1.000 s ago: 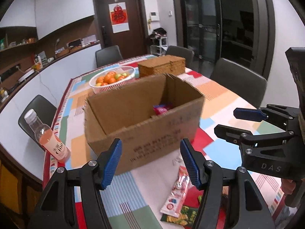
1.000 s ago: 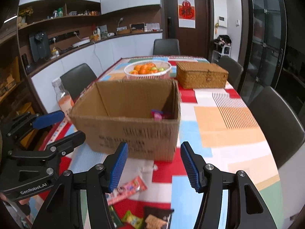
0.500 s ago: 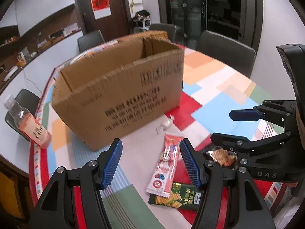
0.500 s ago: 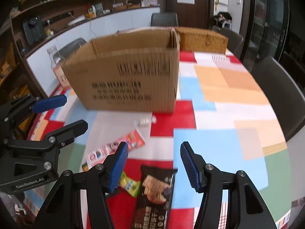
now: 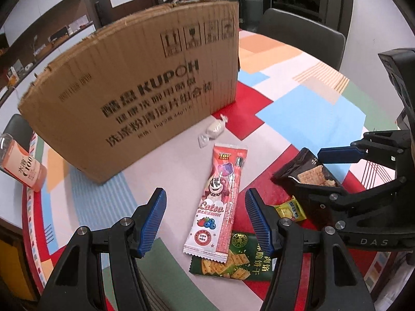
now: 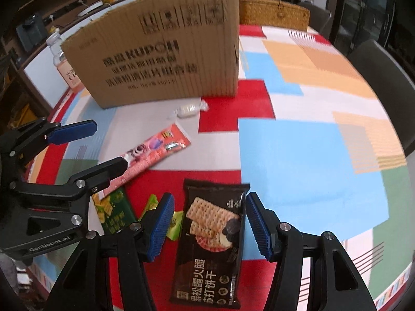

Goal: Organize snacks
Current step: 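Move left tool to the pink Lotso lollipop while right tool approaches the dark cracker bag, then close left tool on the lollipop while right tool grasps the cracker bag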

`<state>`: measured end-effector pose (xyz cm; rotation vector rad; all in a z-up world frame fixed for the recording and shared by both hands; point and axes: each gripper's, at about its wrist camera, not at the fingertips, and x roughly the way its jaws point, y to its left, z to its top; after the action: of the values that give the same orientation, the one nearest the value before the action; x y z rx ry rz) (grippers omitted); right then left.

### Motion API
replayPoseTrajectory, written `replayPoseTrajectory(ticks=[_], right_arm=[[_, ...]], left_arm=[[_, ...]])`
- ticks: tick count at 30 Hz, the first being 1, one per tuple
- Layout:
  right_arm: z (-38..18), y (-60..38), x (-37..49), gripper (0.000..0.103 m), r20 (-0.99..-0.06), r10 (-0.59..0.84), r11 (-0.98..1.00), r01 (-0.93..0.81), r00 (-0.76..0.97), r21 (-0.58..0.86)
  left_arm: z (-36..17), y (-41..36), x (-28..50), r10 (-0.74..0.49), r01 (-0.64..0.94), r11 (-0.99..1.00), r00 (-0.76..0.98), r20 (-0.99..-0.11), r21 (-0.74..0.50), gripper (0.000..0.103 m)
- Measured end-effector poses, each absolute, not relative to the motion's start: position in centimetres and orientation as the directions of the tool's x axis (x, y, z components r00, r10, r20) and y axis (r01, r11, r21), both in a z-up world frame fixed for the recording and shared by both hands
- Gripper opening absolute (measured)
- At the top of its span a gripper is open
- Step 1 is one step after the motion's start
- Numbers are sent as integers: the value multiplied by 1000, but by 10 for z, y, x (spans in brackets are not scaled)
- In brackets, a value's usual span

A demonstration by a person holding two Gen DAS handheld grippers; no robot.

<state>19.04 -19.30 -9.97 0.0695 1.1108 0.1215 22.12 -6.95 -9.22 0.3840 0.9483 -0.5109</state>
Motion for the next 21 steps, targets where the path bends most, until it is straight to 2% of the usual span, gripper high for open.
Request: replayPoseTrajectory(ticks=[17,19,21], right_arm=[[-113,-189,187,58,-898,65,997,-54,436,46],[-113,-189,188,58,-896,61,998,-51,440,43],[-113,-190,189,57,-895,60,998,-48,443,43]], left_arm=[[-122,-93,249,-220,583,808,435,-873,87,61],[-123,-95,252,-224,580,811,429,-875,77,58],[-123,-96,254,-237,578,815,418,-877,55,48]])
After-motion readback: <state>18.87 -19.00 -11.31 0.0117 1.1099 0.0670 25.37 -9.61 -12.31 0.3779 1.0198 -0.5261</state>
